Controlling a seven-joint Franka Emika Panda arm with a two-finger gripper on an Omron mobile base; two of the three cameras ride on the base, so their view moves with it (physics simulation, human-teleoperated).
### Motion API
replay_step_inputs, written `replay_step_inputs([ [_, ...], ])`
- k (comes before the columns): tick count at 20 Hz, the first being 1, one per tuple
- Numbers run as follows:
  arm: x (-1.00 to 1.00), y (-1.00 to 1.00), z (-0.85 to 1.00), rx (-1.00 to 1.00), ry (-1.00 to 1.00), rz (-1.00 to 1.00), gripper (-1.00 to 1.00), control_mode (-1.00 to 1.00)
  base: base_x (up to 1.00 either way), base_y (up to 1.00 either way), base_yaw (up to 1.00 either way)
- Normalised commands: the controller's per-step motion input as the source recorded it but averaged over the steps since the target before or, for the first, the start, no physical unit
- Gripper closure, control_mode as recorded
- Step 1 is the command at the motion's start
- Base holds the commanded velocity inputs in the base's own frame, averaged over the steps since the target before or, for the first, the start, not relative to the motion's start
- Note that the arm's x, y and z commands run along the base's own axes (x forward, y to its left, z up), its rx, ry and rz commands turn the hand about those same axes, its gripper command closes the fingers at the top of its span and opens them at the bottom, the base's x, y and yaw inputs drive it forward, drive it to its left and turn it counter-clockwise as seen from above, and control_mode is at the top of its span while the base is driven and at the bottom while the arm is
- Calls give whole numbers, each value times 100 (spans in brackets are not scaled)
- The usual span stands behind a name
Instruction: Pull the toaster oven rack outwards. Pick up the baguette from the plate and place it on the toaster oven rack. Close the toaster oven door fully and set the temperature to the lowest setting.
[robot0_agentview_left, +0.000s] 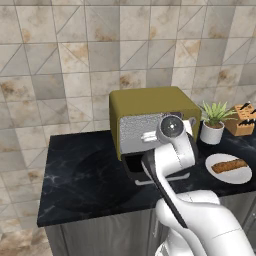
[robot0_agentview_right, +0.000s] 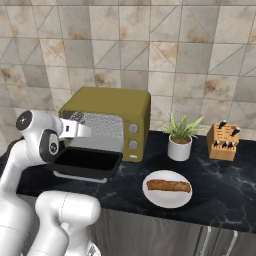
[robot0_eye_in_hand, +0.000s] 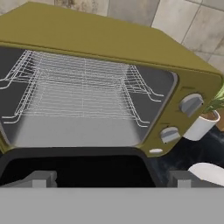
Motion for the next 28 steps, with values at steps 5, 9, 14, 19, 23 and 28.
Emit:
replay_step_inputs([
  [5,27,0,-3,0,0,0,-100,-100,0,0,0],
  [9,29,0,0,0,0,0,-100,-100,0,0,0],
  [14,29,0,-11,0,0,0,-100,-100,0,0,0],
  [19,31,0,-22,0,0,-2,-100,-100,0,0,0],
  [23,28,0,-19,0,0,-2,-100,-100,0,0,0],
  [28,24,0,-13,2,0,-2,-100,-100,0,0,0],
])
